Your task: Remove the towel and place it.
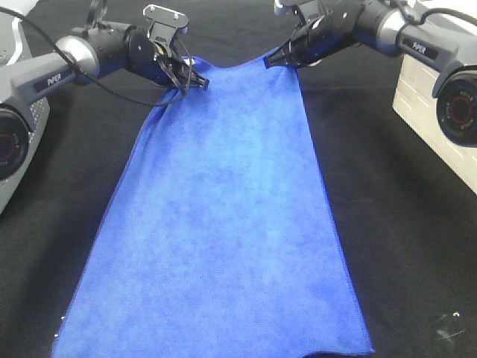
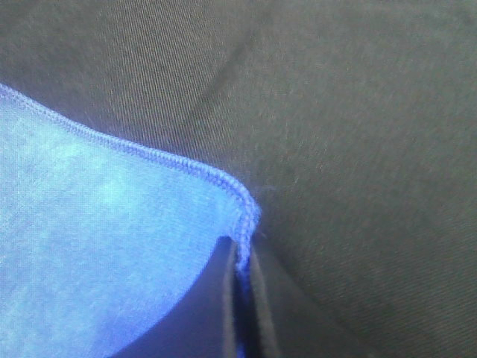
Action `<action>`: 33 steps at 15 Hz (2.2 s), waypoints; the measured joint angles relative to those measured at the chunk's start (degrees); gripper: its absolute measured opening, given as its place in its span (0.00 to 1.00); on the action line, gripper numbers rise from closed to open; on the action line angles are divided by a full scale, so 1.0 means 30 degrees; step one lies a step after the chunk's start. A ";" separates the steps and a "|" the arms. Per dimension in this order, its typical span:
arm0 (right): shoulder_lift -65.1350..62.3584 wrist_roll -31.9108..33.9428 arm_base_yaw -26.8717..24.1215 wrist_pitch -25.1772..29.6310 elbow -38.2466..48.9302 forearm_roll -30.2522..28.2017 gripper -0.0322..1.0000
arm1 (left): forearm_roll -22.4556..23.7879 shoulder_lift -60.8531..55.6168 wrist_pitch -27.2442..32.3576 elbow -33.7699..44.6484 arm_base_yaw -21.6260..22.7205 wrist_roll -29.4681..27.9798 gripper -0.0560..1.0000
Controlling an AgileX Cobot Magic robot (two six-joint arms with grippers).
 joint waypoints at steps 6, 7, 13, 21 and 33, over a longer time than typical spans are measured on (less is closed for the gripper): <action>0.0516 0.0000 0.0000 -0.0592 0.0019 0.0325 0.04 | 0.0038 0.1089 -0.1375 0.0000 0.0000 0.0000 0.08; 0.0516 0.0000 0.0000 -0.0592 0.0019 0.0344 0.04 | 0.0038 0.1261 -0.1451 0.0000 0.0000 0.0000 0.08; 0.0974 0.0000 0.0000 -0.0859 0.0019 0.0382 0.08 | 0.0382 0.1394 -0.1547 0.0000 0.0000 0.0000 0.15; 0.1012 0.0172 -0.1108 -0.0821 0.0019 0.0516 0.73 | 0.1394 0.1394 -0.2292 0.0000 0.0859 -0.1432 0.60; -0.0248 0.0439 -0.1146 0.2235 0.0019 0.0535 0.74 | 0.0688 -0.0477 -0.0363 0.0000 0.0879 -0.2502 0.66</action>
